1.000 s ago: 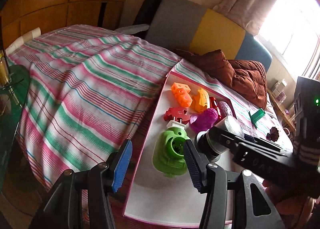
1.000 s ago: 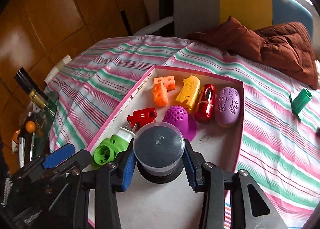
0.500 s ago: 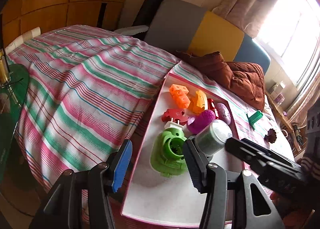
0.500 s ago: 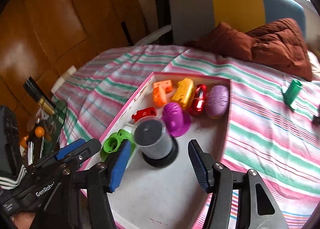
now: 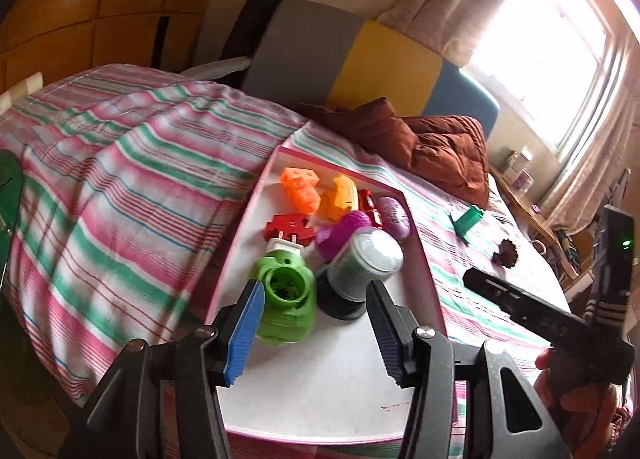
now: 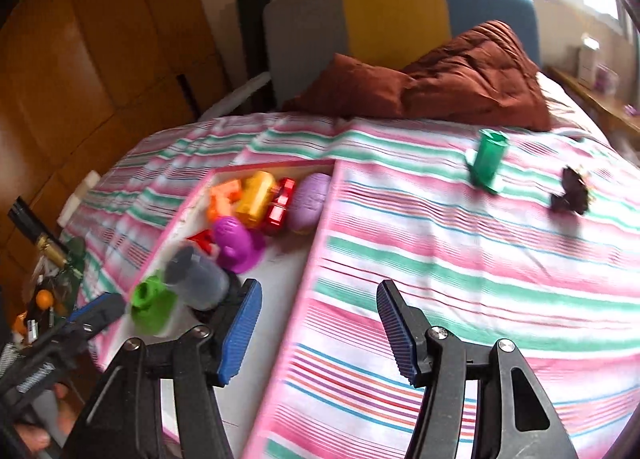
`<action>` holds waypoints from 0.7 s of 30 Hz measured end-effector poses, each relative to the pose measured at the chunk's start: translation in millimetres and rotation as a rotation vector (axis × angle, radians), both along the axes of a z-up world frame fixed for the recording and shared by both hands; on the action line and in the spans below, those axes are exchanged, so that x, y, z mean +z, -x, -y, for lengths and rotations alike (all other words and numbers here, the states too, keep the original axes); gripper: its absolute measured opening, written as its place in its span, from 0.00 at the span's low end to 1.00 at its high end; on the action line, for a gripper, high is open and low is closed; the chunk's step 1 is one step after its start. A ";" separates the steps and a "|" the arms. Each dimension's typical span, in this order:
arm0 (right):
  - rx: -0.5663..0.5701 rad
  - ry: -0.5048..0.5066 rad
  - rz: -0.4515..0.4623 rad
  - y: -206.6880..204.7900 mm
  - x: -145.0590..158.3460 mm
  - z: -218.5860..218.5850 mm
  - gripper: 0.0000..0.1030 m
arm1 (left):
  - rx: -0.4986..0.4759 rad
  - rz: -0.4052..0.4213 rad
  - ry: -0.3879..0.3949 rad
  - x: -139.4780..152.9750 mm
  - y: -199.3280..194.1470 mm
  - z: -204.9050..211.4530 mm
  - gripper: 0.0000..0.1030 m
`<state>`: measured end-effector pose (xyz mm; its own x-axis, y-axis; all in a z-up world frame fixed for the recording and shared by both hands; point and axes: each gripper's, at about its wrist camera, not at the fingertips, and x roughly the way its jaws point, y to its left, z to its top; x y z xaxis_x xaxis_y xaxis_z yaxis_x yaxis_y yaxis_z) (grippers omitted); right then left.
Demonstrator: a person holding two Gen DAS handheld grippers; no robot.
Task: Organize rigid objects
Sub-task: 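Withdraw the right gripper from the tray toward the brown toy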
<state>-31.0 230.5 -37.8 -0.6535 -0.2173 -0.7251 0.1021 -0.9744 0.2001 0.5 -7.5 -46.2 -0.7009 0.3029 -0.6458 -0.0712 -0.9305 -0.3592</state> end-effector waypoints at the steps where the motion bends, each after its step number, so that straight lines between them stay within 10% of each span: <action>1: -0.012 -0.004 0.007 -0.9 -2.5 -4.5 0.59 | -0.009 -0.005 -0.002 0.6 -0.5 -1.5 0.52; 21: -0.222 -0.167 0.072 -4.1 -35.4 -100.7 0.59 | -0.251 -0.002 0.036 15.3 -12.2 -73.2 0.52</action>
<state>-26.9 331.2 -73.2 -0.6170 0.0514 -0.7853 -0.1258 -0.9915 0.0340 12.6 65.7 -30.9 -0.6080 0.4445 -0.6579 -0.3020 -0.8958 -0.3261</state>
